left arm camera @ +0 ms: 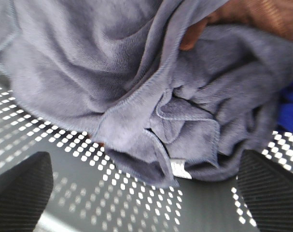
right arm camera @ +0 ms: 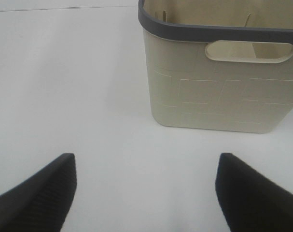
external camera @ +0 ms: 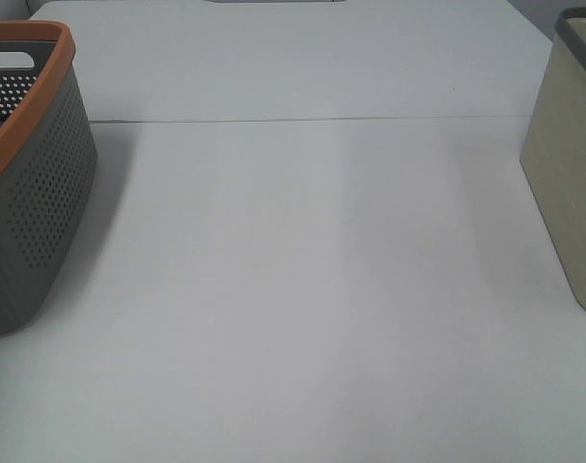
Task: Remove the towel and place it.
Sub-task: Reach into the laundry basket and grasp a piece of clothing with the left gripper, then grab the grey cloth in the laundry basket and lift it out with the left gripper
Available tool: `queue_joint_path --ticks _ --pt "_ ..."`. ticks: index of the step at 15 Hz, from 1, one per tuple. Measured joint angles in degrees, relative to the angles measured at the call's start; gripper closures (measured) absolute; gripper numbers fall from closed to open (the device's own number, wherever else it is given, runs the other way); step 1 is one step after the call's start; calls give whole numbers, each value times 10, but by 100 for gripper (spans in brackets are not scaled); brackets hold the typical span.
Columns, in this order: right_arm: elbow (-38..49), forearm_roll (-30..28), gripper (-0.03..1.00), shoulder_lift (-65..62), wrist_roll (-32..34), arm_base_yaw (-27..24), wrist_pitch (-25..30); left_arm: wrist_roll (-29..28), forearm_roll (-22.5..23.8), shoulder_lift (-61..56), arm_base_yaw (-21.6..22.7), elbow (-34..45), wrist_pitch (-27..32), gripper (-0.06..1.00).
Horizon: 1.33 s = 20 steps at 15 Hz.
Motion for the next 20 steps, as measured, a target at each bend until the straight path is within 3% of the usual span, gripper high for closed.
queue_joint_path --ticks 9,16,18,20 --pt "0 0 26 0 1 0 0 6 14 123 4 -41 -37 -4" --pt "0 0 26 0 1 0 0 6 -7 143 -5 -46 -7 -3" --pt "0 0 26 0 1 0 0 6 -7 144 -8 -46 4 1" --pt "0 0 26 0 1 0 0 6 -7 144 -10 -46 14 14"
